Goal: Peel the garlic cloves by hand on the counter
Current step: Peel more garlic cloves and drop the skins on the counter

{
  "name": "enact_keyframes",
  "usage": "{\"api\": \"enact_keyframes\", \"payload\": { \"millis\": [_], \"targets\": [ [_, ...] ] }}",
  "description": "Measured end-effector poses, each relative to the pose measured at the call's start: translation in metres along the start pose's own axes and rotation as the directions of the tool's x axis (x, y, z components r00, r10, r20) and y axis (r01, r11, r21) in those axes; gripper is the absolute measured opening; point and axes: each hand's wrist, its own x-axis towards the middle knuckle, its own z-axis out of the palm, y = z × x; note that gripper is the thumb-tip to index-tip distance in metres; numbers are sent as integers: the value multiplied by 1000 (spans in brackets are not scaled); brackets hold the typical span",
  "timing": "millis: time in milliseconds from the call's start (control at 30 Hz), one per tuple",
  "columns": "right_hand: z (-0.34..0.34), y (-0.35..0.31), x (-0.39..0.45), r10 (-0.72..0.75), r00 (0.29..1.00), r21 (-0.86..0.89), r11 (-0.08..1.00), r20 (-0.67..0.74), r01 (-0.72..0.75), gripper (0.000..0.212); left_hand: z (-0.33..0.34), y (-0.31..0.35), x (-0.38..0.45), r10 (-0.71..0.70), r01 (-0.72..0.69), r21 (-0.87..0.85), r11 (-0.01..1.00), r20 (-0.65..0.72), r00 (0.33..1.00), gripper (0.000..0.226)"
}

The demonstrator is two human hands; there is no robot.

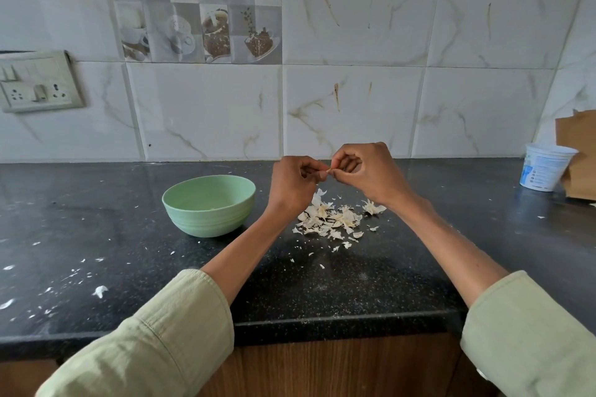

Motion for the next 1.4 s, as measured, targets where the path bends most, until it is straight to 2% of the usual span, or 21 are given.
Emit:
{"api": "enact_keyframes", "payload": {
  "millis": [300, 433, 567, 867, 967, 1033, 1133, 1300, 1400],
  "targets": [
    [3, -2, 0, -3, 1000, 53, 999, 5, 3, 13, 1, 5, -2, -13, 11, -104, 994, -16, 1000, 5],
    [6, -2, 0, -1, 1000, 21, 1000, -12, 1, 14, 5, 4, -3, -154, 142, -280, 950, -24, 988, 5],
    [10, -1, 0, 10, 999, -10, 1000, 33, -9, 16, 9, 1, -2, -267, 230, -396, 889, -42, 963, 5],
    [-2, -1, 1, 47, 999, 18, 999, 19, -47, 10, 7, 1, 0, -300, 268, -425, 864, -9, 954, 4],
    [-2, 0, 3, 45, 999, 16, 999, 4, -45, 16, 6, 0, 2, -315, 294, -410, 864, 17, 949, 8],
    [-2, 2, 4, 39, 999, -2, 999, 2, -39, 7, 7, 0, 2, -303, 283, -403, 870, 16, 953, 8],
    [-2, 5, 3, 27, 1000, -9, 1000, 16, -27, 18, 7, -2, 3, -267, 246, -386, 889, 0, 964, 6],
    [-1, 5, 4, 31, 999, -33, 999, -8, -32, 16, 6, -7, 5, -208, 184, -320, 929, -41, 977, 10],
    [-1, 5, 3, 24, 1000, 11, 1000, 11, -24, 19, 6, -8, 6, -192, 173, -294, 940, -37, 981, 13]
  ]
}}
